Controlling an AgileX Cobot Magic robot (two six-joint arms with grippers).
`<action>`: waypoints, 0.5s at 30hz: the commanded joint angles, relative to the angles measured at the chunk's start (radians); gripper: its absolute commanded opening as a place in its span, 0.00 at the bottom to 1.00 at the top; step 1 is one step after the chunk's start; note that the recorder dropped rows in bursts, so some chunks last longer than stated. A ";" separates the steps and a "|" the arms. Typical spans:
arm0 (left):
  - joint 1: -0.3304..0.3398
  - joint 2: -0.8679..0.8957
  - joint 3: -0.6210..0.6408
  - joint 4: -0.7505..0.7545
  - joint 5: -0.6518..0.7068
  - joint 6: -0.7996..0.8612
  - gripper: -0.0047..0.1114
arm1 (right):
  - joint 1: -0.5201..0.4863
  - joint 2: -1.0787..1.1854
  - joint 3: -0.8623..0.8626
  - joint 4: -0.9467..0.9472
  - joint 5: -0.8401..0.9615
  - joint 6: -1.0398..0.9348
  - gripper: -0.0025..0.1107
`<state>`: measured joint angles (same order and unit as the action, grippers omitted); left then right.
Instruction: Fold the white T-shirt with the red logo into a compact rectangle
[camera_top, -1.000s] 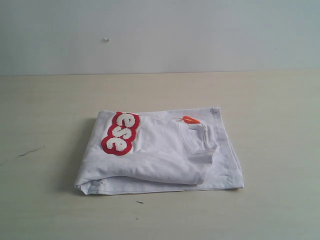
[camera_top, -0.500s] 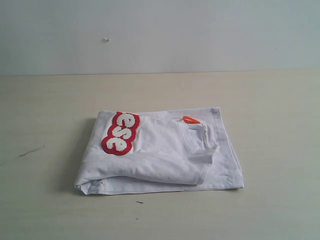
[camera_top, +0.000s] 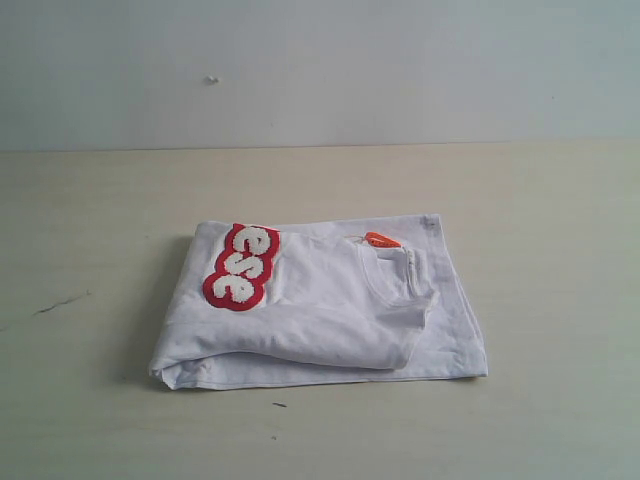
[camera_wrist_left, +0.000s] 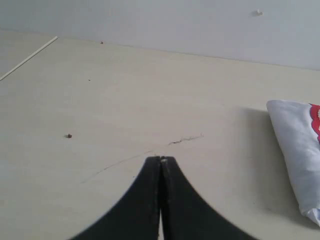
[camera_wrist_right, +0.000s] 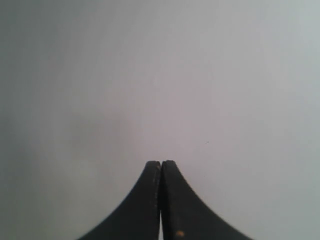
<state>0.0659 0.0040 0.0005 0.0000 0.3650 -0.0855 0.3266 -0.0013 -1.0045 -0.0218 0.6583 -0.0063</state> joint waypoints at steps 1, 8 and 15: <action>-0.006 -0.004 0.000 -0.013 -0.009 0.000 0.04 | -0.004 0.001 -0.003 -0.004 0.000 0.001 0.02; -0.006 -0.004 0.000 -0.013 -0.009 0.000 0.04 | -0.045 0.001 -0.003 0.014 0.000 0.001 0.02; -0.006 -0.004 0.000 -0.013 -0.009 0.000 0.04 | -0.203 0.001 0.000 0.004 -0.055 -0.030 0.02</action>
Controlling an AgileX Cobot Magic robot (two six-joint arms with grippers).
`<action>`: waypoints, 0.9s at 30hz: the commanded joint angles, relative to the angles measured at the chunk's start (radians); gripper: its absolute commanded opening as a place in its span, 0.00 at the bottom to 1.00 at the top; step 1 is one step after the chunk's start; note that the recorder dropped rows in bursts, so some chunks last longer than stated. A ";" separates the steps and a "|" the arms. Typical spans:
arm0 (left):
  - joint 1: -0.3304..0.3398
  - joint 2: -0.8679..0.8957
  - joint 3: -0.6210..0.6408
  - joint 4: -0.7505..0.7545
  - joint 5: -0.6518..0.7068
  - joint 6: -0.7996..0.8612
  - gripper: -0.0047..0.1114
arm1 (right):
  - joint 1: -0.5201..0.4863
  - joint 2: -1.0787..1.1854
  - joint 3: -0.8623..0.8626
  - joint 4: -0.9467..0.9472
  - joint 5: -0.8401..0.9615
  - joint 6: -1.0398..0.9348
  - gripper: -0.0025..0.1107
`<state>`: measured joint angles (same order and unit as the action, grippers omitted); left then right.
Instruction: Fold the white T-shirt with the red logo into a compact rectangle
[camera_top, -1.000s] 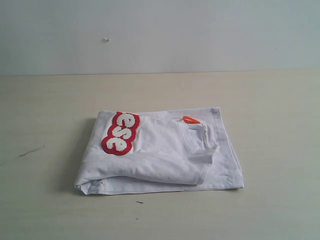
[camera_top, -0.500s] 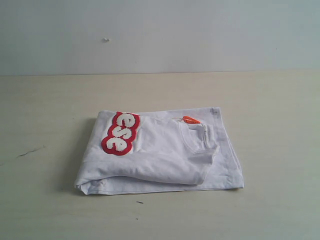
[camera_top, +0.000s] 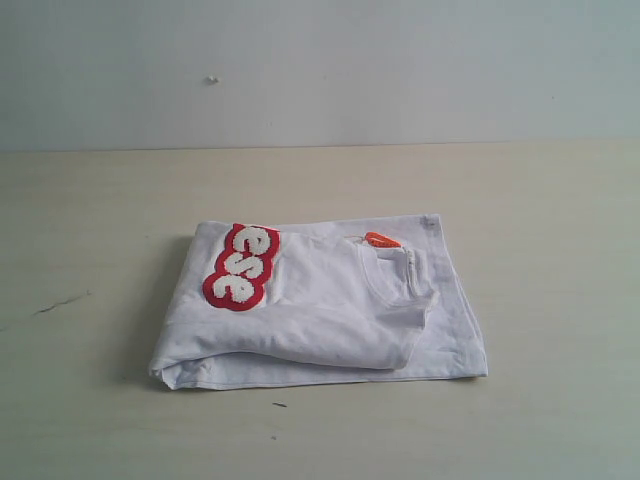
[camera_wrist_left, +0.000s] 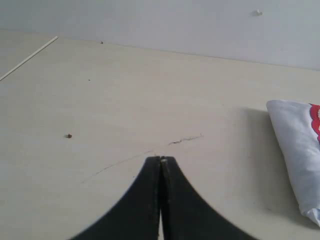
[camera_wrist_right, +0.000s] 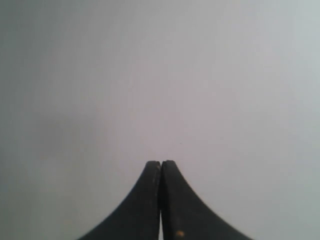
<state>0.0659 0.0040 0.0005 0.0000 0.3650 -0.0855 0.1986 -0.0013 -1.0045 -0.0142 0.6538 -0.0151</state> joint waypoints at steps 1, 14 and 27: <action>-0.006 -0.004 0.000 -0.013 -0.009 0.000 0.04 | -0.102 0.001 0.006 -0.004 -0.071 -0.029 0.02; -0.006 -0.004 0.000 -0.013 -0.009 0.000 0.04 | -0.306 0.001 0.335 0.111 -0.427 -0.079 0.02; -0.006 -0.004 0.000 -0.013 -0.009 0.000 0.04 | -0.306 0.001 0.855 -0.057 -0.553 0.015 0.02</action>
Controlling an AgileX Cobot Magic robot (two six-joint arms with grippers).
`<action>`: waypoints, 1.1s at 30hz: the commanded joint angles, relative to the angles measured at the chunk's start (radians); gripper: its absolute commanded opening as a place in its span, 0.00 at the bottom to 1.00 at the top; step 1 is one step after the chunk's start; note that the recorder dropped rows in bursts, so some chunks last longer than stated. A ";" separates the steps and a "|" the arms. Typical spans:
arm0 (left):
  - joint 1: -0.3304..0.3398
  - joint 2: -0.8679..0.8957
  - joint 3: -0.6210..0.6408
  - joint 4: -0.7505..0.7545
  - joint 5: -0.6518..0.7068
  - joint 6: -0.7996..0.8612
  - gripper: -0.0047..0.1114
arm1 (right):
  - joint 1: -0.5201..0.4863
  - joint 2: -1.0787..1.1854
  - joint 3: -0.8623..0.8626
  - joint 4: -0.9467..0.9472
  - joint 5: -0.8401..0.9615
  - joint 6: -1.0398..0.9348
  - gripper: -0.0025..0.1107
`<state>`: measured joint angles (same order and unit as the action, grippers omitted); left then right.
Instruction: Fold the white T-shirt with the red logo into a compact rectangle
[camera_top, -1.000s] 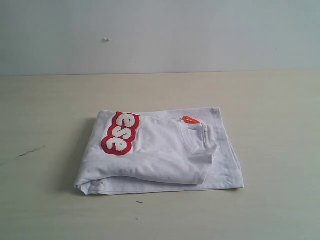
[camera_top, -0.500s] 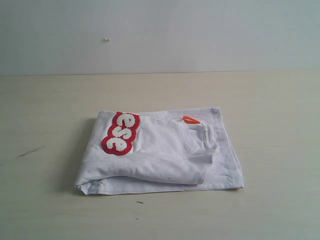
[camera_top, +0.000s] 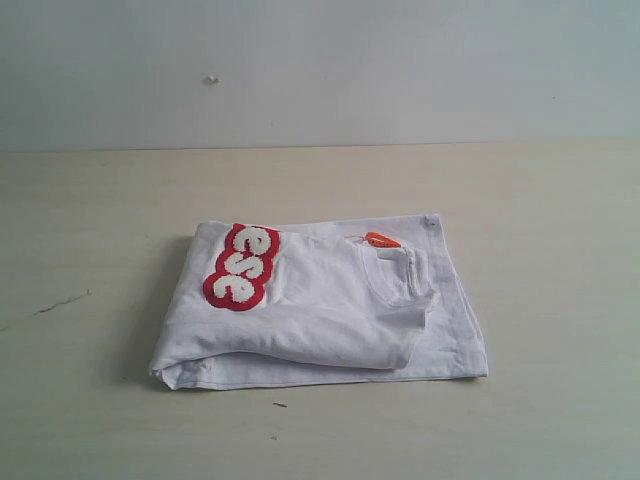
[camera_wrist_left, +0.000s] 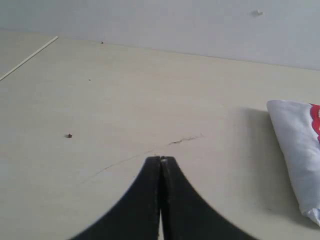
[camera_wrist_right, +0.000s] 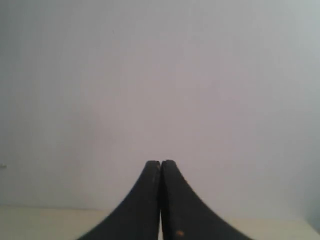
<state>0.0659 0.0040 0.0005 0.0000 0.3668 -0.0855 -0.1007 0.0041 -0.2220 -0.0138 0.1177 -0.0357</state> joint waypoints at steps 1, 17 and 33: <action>-0.006 -0.004 0.000 -0.013 -0.011 0.000 0.04 | -0.006 -0.004 0.102 -0.058 -0.021 0.036 0.02; -0.006 -0.004 0.000 -0.013 -0.011 0.000 0.04 | -0.004 -0.004 0.222 -0.083 -0.012 0.036 0.02; -0.006 -0.004 0.000 -0.013 -0.011 0.000 0.04 | -0.004 -0.004 0.222 -0.095 0.162 0.036 0.02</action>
<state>0.0659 0.0040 0.0005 0.0000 0.3668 -0.0855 -0.1007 0.0041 -0.0040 -0.1018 0.2554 0.0000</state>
